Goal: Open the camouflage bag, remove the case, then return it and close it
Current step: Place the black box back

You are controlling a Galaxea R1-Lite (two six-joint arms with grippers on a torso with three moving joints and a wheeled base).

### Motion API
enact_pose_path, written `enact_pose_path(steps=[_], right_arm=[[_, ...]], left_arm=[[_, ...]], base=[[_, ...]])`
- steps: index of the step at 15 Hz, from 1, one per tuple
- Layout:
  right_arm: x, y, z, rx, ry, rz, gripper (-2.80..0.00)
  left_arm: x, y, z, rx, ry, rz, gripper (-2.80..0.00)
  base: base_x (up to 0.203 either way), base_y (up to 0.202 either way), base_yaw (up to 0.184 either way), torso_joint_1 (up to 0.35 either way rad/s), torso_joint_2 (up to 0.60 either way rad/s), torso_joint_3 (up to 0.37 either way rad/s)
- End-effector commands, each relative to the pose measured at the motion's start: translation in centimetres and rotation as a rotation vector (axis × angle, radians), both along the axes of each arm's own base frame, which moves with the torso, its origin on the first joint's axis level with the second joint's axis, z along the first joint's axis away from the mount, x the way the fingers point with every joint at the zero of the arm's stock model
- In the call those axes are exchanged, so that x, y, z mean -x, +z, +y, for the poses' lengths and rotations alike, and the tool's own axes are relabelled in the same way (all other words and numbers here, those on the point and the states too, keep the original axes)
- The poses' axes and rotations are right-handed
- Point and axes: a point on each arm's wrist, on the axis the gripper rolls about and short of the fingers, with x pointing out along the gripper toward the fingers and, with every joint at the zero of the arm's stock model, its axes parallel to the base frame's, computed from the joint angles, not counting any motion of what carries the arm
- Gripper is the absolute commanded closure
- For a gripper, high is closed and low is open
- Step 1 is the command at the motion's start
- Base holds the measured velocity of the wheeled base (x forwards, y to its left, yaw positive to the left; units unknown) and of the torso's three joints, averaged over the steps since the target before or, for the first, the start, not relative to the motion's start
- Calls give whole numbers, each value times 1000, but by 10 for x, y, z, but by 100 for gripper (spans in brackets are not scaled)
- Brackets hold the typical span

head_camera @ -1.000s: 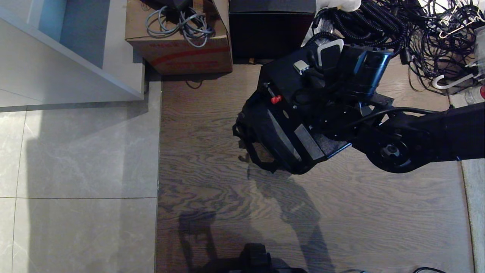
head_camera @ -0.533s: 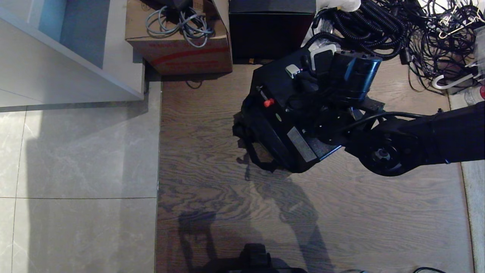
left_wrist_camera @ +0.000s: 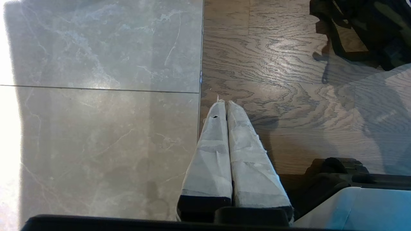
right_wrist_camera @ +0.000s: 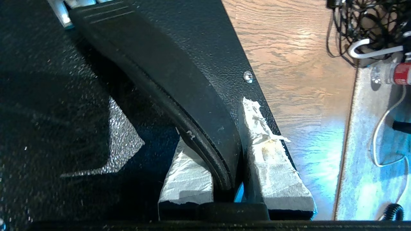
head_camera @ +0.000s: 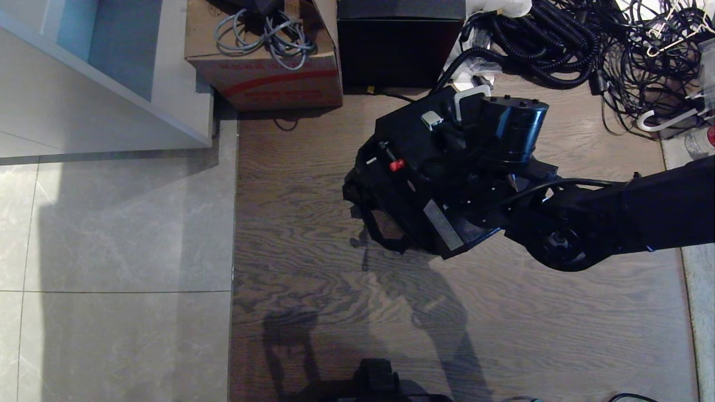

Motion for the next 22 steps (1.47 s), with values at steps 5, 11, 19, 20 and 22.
enact_pose_path(steps=[5, 11, 19, 20, 22], right_arm=[[-11, -15, 9, 20, 4, 22, 0], [-18, -17, 17, 41, 84, 29, 0], [-28, -14, 27, 49, 282, 0, 0], [-30, -14, 28, 56, 316, -1, 0], [-35, -22, 31, 67, 326, 5, 0]], left_arm=[[0, 0, 0, 0, 0, 0, 0], [0, 0, 0, 0, 0, -1, 0], [0, 0, 0, 0, 0, 0, 0], [0, 0, 0, 0, 0, 0, 0], [0, 0, 0, 0, 0, 0, 0]], base=[[0, 0, 0, 0, 0, 0], [0, 0, 0, 0, 0, 0], [0, 0, 0, 0, 0, 0], [0, 0, 0, 0, 0, 0], [0, 0, 0, 0, 0, 0]])
